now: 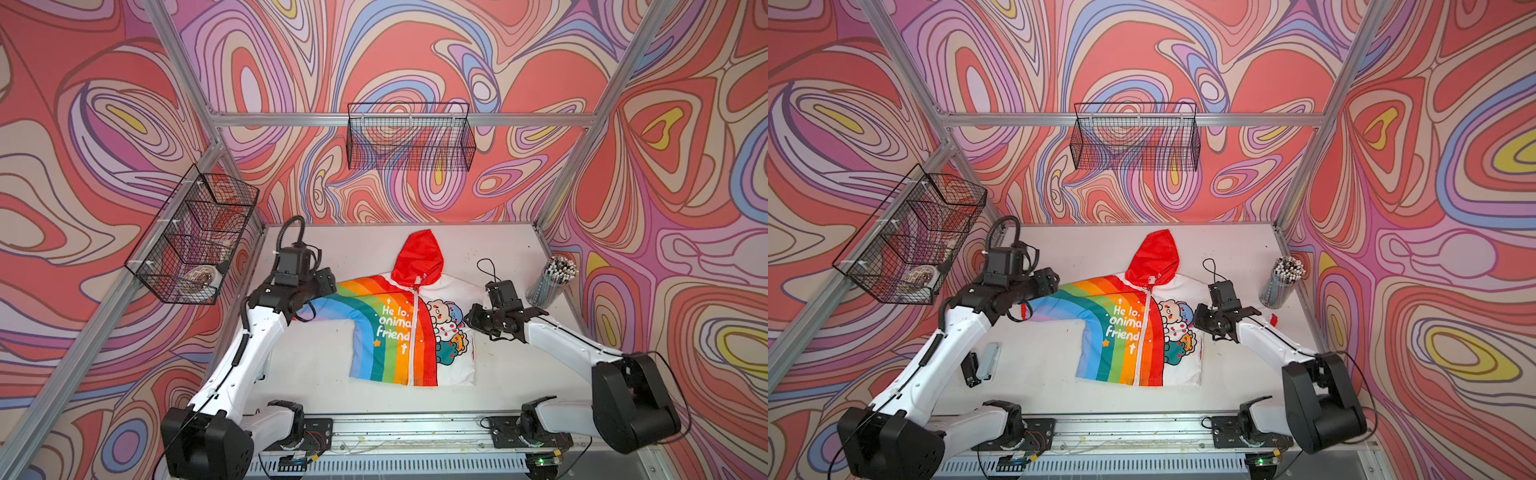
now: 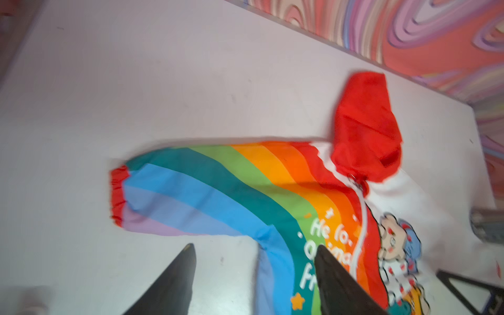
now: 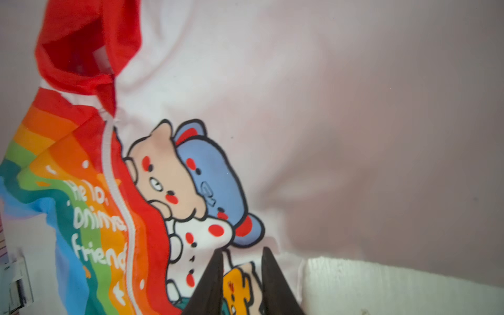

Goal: Unzip the jacket
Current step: Flatten out the jacket at the center of the board.

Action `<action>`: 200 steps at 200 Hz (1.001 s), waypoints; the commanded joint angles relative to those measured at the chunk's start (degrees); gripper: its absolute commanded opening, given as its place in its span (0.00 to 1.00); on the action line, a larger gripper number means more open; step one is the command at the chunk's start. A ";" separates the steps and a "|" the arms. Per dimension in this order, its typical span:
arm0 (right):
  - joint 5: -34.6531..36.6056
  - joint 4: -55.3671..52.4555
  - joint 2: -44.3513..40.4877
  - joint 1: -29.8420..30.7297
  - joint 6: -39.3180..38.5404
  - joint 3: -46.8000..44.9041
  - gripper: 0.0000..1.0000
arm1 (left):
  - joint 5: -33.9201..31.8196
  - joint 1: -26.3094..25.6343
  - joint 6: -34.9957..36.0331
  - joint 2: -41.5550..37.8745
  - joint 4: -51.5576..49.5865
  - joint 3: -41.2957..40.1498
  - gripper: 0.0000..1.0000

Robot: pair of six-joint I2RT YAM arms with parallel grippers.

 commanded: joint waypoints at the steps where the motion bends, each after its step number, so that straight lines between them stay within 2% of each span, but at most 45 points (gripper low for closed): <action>1: 2.03 -8.30 -4.06 2.99 1.49 0.64 0.25 | 1.93 -9.41 -1.03 -0.55 2.39 -4.85 0.58; 18: 2.68 -12.34 -6.38 6.98 3.61 0.04 0.23 | 1.03 -17.70 -2.88 1.15 6.82 -8.66 0.50; 33: 3.44 -14.11 -7.92 11.43 6.36 -0.74 0.21 | 2.32 -22.18 -4.10 4.03 11.20 -11.58 0.39; 60: -0.14 -11.51 -8.68 17.78 10.11 -3.22 0.18 | 1.97 -26.64 -4.28 9.63 14.70 -13.86 0.20; 79: -2.70 -8.25 -7.42 19.97 11.69 -5.11 0.14 | 2.18 -27.77 -5.26 12.71 16.39 -15.55 0.11; 98: -0.30 -10.07 -4.83 21.43 12.07 -4.99 0.11 | 2.90 -28.65 -6.37 15.12 17.31 -17.41 0.05; 131: 4.26 -15.78 -0.37 21.74 12.02 -4.42 0.10 | 3.60 -31.49 -9.43 16.96 21.22 -21.51 0.00; 164: 9.64 -20.81 1.55 21.74 13.88 -3.95 0.18 | 2.62 -36.05 -13.51 18.70 23.25 -24.72 0.00; 200: 10.16 -21.43 2.90 21.74 15.06 -3.41 0.20 | 2.10 -42.54 -19.73 20.22 26.75 -27.29 0.00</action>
